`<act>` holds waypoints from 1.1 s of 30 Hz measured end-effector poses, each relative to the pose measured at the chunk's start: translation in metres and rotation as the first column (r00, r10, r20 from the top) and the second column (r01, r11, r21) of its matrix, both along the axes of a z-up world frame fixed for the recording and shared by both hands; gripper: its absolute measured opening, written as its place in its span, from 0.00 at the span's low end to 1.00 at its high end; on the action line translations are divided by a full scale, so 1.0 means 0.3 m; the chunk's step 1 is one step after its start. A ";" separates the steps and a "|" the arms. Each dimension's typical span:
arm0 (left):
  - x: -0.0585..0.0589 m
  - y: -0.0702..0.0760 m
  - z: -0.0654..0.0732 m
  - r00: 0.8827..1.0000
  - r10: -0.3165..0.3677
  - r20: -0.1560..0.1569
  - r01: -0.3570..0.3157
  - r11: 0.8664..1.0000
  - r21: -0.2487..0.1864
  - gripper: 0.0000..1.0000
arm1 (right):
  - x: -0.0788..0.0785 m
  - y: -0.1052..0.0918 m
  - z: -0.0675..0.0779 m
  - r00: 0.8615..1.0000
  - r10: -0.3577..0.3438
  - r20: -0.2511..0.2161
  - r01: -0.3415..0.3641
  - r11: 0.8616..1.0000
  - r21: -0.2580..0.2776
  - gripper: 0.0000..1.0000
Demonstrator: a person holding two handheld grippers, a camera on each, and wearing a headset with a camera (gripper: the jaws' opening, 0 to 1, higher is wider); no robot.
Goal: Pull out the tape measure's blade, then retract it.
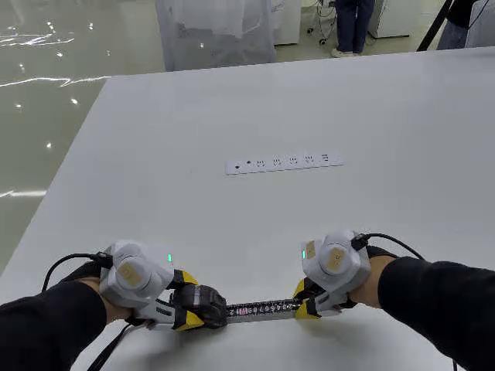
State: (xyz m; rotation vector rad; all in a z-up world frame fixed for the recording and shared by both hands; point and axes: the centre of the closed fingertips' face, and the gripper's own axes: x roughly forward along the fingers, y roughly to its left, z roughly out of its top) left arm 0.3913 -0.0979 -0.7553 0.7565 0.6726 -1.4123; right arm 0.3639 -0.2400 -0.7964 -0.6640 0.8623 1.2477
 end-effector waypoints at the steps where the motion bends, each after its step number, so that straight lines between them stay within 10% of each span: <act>1: 0.000 0.000 0.000 1.000 0.000 0.000 0.000 1.000 0.000 0.28 | -0.001 -0.002 0.000 1.000 0.002 0.000 -0.002 1.000 -0.001 0.08; 33: 0.003 0.000 0.001 1.000 -0.006 0.002 0.006 1.000 -0.010 0.28 | -0.011 -0.068 0.005 1.000 -0.026 -0.003 0.026 1.000 -0.001 0.08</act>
